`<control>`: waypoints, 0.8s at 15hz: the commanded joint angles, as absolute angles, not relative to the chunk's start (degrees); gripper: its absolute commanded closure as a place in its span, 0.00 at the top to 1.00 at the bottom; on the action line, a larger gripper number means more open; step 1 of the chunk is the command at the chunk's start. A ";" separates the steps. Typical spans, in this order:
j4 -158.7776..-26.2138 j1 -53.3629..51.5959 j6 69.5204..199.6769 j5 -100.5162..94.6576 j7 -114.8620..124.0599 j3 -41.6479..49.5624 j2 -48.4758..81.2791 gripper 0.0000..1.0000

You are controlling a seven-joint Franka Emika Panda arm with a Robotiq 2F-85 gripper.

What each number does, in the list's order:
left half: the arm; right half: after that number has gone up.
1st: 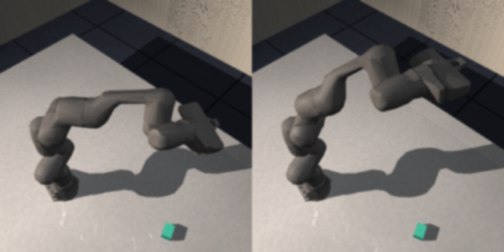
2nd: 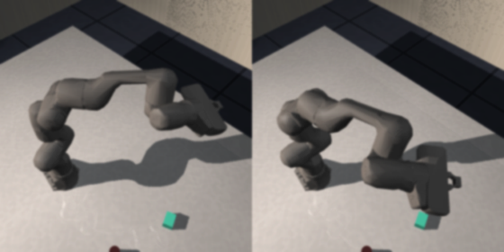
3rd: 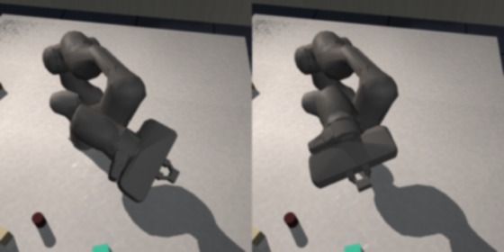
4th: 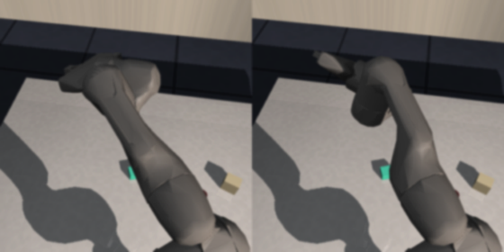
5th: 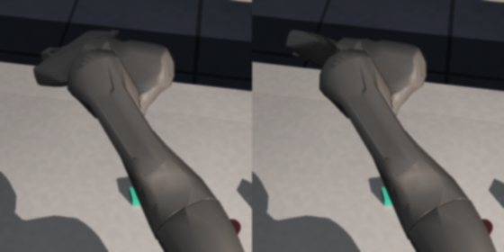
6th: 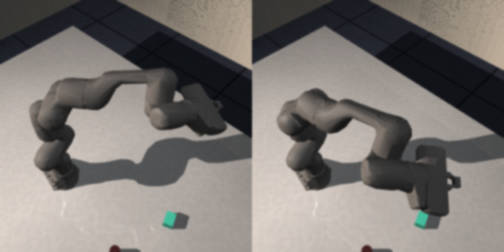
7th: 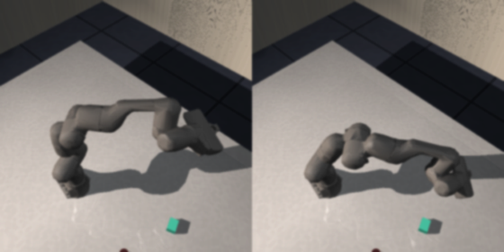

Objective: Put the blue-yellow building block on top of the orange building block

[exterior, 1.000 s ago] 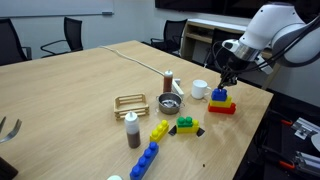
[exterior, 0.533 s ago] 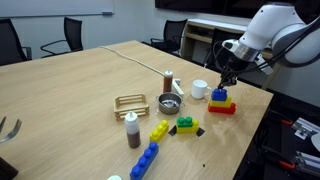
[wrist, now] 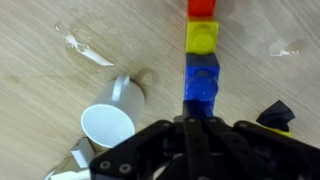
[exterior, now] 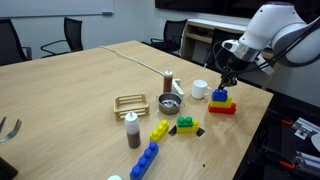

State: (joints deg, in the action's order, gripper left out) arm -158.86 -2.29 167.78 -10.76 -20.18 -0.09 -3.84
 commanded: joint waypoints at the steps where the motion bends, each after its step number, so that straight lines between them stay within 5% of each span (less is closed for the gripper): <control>1: -158.85 -3.27 163.85 -9.11 -19.96 -0.82 -5.93 0.00; 12: -159.02 -2.08 158.02 -12.00 -15.08 -1.27 -12.02 0.00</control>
State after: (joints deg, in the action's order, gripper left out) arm -158.79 -3.15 162.96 -10.48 -17.96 -0.50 -9.17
